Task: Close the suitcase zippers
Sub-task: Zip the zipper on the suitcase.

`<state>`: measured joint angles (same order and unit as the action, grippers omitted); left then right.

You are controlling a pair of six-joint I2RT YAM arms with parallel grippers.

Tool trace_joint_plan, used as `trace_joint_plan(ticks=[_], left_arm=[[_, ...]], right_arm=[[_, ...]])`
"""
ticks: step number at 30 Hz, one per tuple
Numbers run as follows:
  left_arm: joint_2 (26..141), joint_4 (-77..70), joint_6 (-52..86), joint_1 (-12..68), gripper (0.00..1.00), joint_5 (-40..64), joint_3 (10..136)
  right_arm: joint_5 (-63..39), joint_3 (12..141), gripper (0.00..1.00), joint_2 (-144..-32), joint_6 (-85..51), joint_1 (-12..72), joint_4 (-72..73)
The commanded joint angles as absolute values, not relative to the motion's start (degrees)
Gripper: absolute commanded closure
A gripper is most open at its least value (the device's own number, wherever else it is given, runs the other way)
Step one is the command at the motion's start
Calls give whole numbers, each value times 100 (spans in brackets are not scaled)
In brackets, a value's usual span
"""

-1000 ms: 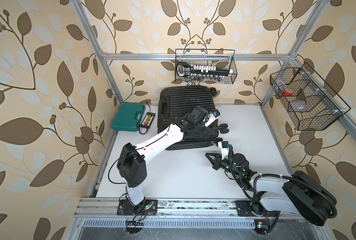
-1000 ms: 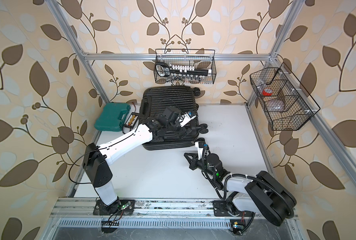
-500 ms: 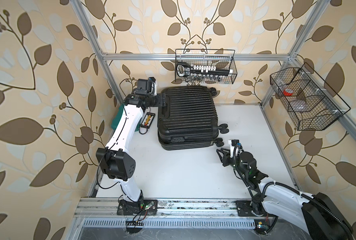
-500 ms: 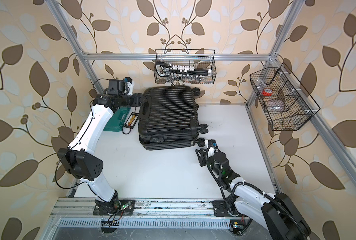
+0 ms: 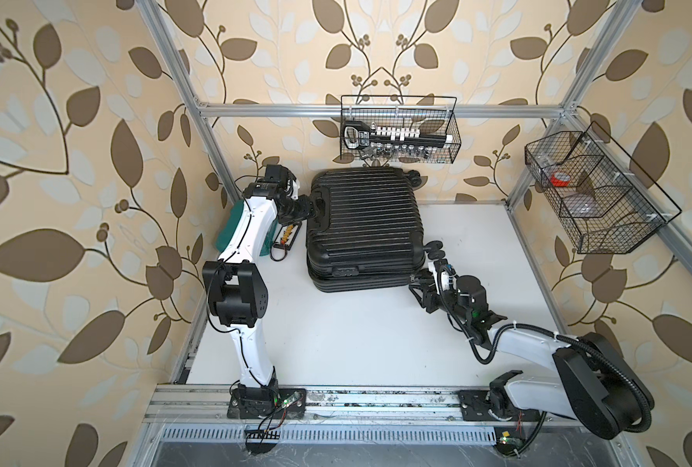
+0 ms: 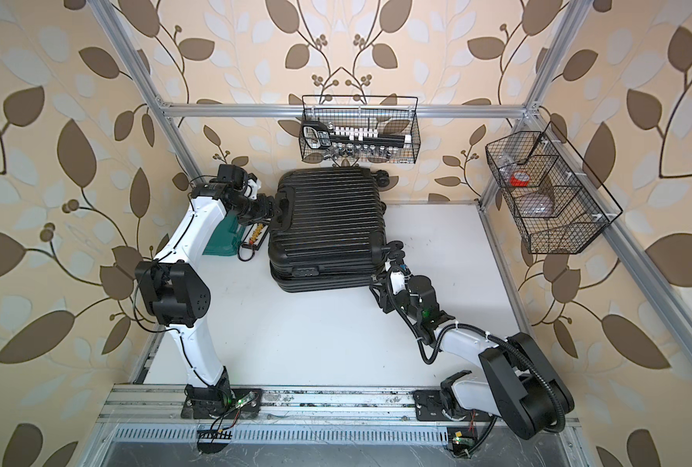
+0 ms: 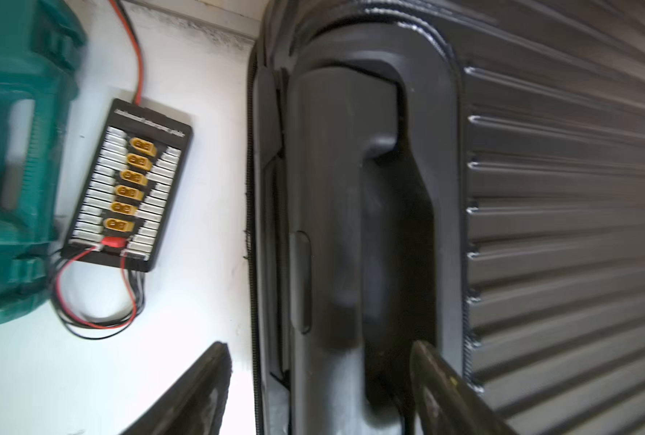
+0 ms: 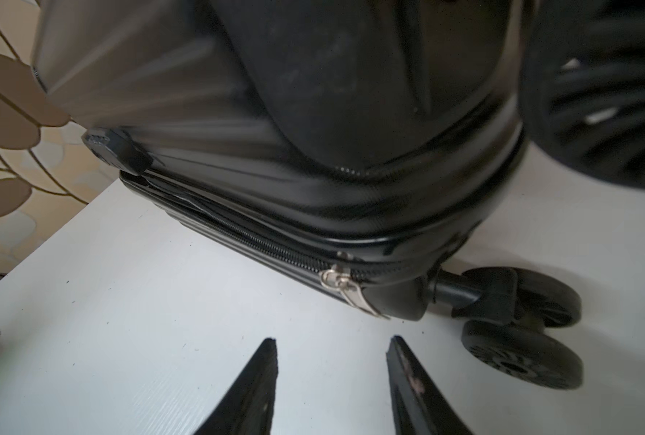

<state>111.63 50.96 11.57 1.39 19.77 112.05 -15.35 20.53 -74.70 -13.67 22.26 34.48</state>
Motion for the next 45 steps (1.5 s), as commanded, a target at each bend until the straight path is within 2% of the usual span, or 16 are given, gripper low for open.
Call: trace_joint_plan(ticks=[1, 9, 24, 29, 32, 38, 45], left_arm=[[11120, 5090, 1204, 57, 23, 2389, 11509], [11282, 5080, 1185, 57, 24, 2618, 11506], [11438, 5115, 1149, 61, 31, 2801, 11496], [11459, 5124, 1142, 53, 32, 2855, 11487], [11460, 5133, 1143, 55, 33, 2880, 11487], [11471, 5155, 1111, 57, 33, 2909, 11476], [11487, 5168, 1116, 54, 33, 2977, 11461]], right_arm=[[-1784, 2322, 51, -7733, -1247, 2125, 3665], [-2356, 2598, 50, -8244, -1258, 1883, 3775], [-3041, 2757, 68, -8514, -1160, 1757, 3938], [-2971, 2817, 68, -8594, -1187, 1734, 3932], [-2981, 2873, 74, -8668, -1211, 1722, 3971], [-2846, 2851, 91, -8664, -1336, 1696, 4140], [-2839, 2760, 100, -8578, -1353, 1696, 4164]])
